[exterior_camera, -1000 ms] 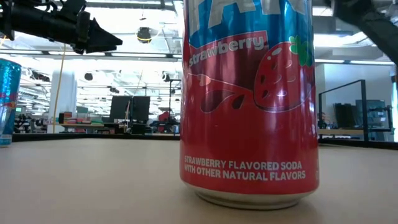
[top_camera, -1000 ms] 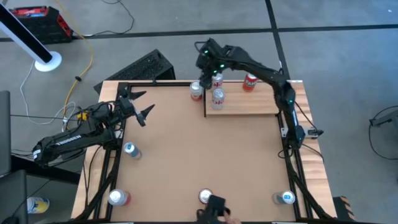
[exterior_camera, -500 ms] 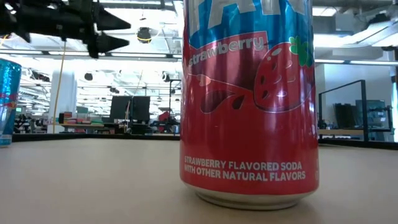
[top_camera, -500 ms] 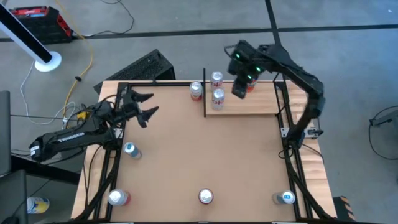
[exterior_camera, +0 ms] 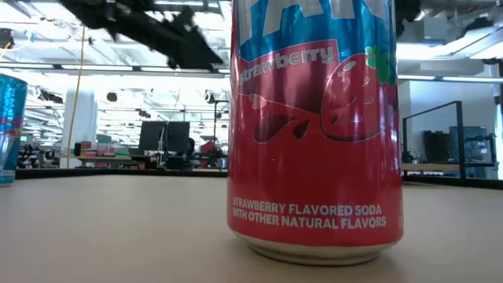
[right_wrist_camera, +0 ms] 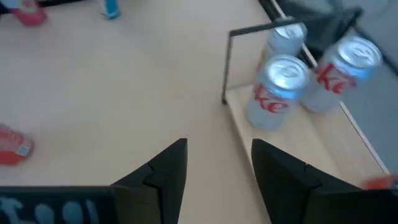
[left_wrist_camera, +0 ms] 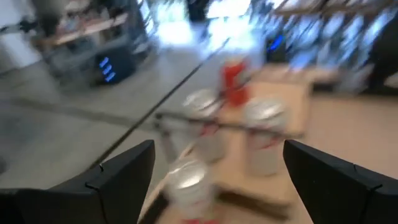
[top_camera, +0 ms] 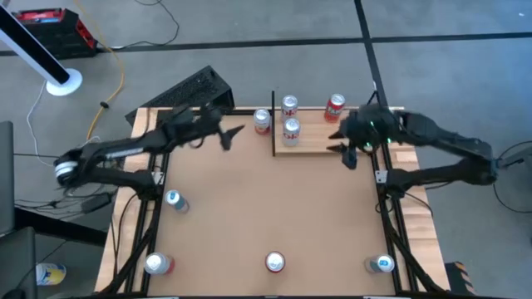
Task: Place canned beverage on shelf
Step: Put the top pink-white soda can on the shelf
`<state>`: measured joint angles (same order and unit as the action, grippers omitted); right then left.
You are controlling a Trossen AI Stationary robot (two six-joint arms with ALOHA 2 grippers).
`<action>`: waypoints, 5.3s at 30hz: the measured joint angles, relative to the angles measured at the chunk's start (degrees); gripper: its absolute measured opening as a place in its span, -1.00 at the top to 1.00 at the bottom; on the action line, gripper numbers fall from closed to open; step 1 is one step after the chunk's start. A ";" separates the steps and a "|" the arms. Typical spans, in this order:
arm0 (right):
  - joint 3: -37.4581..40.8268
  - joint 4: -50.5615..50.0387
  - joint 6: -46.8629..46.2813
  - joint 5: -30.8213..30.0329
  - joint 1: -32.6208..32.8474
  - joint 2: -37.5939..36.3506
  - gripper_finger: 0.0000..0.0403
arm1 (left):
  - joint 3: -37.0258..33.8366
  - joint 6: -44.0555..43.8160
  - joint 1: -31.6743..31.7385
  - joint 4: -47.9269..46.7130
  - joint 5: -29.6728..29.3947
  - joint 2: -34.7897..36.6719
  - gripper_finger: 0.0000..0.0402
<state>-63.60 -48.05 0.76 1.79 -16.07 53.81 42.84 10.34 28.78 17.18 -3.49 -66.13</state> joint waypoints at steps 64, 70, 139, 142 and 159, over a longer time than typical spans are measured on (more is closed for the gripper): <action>23.96 27.98 0.84 -11.35 16.07 -6.49 0.00 | 18.21 -0.56 9.20 -8.67 19.56 -36.54 -0.33; 23.96 28.17 -0.67 -11.36 16.06 -5.76 0.00 | 17.95 1.19 1.44 -23.86 18.08 -28.66 -0.33; 23.94 26.95 -2.85 -16.11 20.34 3.13 -0.29 | 59.88 0.63 -26.10 -40.67 -1.43 -52.04 -0.63; 23.94 26.02 -1.75 -16.09 20.37 2.79 -0.29 | 62.94 2.49 -25.84 -42.19 -3.39 -52.04 -0.63; 23.94 24.28 -1.64 -16.07 20.37 2.42 -0.29 | 83.45 2.69 -24.71 -74.97 -16.15 -51.68 -0.63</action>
<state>-39.66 -23.77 -0.88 -14.28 4.29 56.23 126.29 13.02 4.08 -57.79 -19.63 -117.81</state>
